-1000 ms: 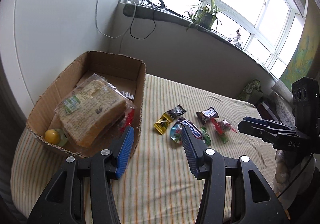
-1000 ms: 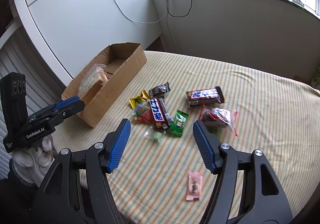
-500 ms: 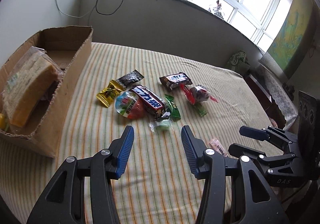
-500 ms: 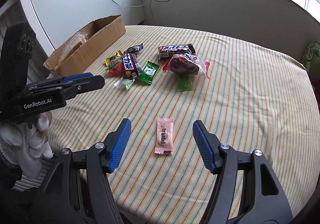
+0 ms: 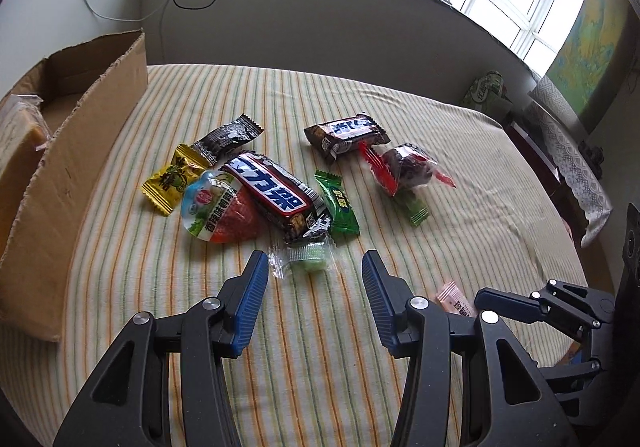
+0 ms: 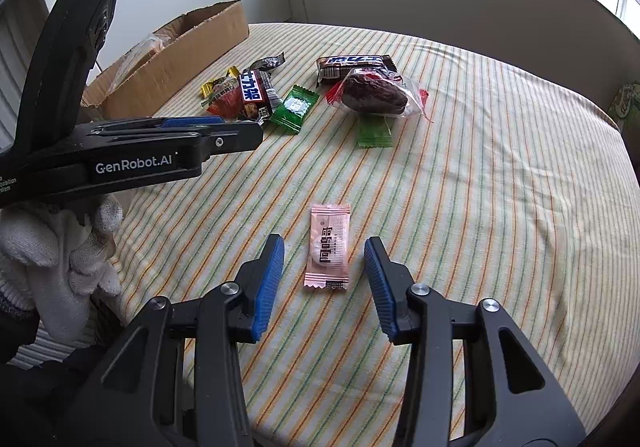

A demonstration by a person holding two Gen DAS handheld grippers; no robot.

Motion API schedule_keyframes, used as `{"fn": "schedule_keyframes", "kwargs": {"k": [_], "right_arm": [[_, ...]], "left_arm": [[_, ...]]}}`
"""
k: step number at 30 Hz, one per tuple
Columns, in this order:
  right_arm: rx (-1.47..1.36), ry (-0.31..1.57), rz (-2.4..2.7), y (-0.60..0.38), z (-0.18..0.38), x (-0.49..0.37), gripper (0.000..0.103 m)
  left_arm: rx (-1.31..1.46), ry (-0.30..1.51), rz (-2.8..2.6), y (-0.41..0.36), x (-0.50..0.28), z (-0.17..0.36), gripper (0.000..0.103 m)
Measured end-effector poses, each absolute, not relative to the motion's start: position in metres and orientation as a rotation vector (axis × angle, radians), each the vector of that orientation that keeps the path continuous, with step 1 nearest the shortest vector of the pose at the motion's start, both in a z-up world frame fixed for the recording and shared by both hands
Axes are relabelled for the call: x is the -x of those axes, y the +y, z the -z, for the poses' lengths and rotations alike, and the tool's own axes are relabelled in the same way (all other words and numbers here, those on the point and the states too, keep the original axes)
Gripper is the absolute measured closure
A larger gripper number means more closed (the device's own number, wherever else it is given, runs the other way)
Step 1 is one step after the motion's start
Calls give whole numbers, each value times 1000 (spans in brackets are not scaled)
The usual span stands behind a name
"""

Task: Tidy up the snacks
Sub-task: 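Grasp the pink candy with the right tool while the left tool grasps the small green candy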

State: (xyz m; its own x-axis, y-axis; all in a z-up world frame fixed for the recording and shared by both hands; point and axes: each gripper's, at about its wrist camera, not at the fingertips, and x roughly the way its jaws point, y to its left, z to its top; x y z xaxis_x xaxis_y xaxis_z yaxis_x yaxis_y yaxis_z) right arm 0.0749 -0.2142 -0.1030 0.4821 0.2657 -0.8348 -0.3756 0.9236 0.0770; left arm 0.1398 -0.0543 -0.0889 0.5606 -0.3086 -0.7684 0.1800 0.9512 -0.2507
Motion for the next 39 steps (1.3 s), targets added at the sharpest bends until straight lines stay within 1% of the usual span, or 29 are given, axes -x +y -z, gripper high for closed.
{"fn": "schedule_keyframes", "kwargs": {"k": [2, 5, 6, 8, 10, 12, 13, 18, 28, 39], "right_arm": [[138, 994, -389, -212, 104, -76, 60], [164, 990, -384, -208, 105, -75, 63], [172, 989, -381, -207, 106, -75, 65], [182, 989, -383, -207, 106, -74, 69], [187, 988, -383, -207, 106, -74, 76], [188, 989, -377, -209, 106, -75, 81], [182, 990, -377, -210, 106, -75, 81], [177, 987, -376, -211, 105, -75, 82], [150, 968, -372, -217, 97, -73, 83], [156, 917, -390, -206, 67, -79, 83]], "left_arm": [[143, 938, 283, -55, -142, 91, 55], [136, 945, 275, -55, -147, 92, 62], [136, 946, 272, -55, -148, 92, 65], [133, 946, 272, -54, -150, 93, 69], [123, 942, 275, -55, -148, 93, 71], [103, 932, 276, -58, -147, 92, 75], [94, 930, 281, -61, -146, 92, 78], [60, 924, 285, -67, -142, 91, 78], [85, 911, 281, -65, -136, 86, 79], [122, 848, 272, -46, -124, 59, 79]]}}
